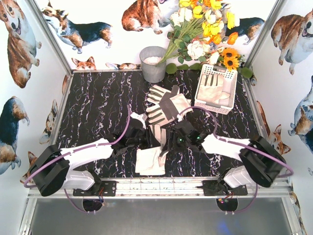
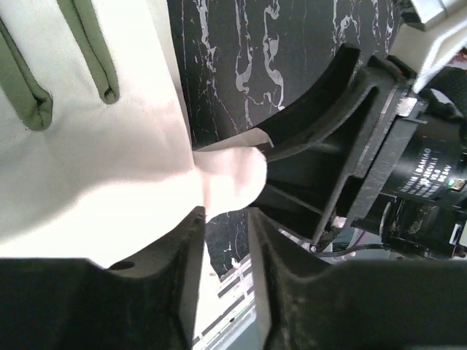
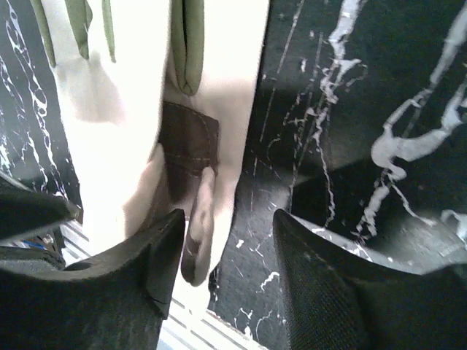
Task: Put the gloves into the storage basket
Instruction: Pair the glove with the glove.
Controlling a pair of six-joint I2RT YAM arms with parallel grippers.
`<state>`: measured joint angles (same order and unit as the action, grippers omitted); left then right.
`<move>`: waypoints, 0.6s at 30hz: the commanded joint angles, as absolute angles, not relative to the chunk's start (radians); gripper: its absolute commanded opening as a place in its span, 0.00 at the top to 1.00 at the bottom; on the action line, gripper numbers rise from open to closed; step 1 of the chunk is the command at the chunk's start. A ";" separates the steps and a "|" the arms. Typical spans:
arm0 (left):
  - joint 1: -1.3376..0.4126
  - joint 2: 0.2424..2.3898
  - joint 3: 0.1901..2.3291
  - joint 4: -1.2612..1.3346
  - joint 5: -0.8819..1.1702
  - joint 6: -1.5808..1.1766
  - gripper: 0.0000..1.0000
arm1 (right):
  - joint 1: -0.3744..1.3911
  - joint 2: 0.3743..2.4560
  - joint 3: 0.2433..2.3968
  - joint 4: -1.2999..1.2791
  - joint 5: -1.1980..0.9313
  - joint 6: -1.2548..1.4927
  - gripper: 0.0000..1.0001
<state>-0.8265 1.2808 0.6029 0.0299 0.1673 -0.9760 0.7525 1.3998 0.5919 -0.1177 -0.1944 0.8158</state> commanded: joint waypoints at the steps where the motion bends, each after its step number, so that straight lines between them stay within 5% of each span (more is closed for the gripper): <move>1: -0.833 1.268 0.583 0.103 0.166 -1.002 0.71 | 0.756 1.288 0.580 -0.220 -0.101 0.784 0.45; 11: -0.822 1.148 0.666 -0.131 0.107 -0.908 0.38 | 0.756 0.952 0.567 -0.402 -0.023 0.802 0.37; 18: -0.672 1.012 0.565 -0.296 0.127 -0.897 0.35 | 0.759 0.962 0.630 -0.417 -0.121 0.833 0.32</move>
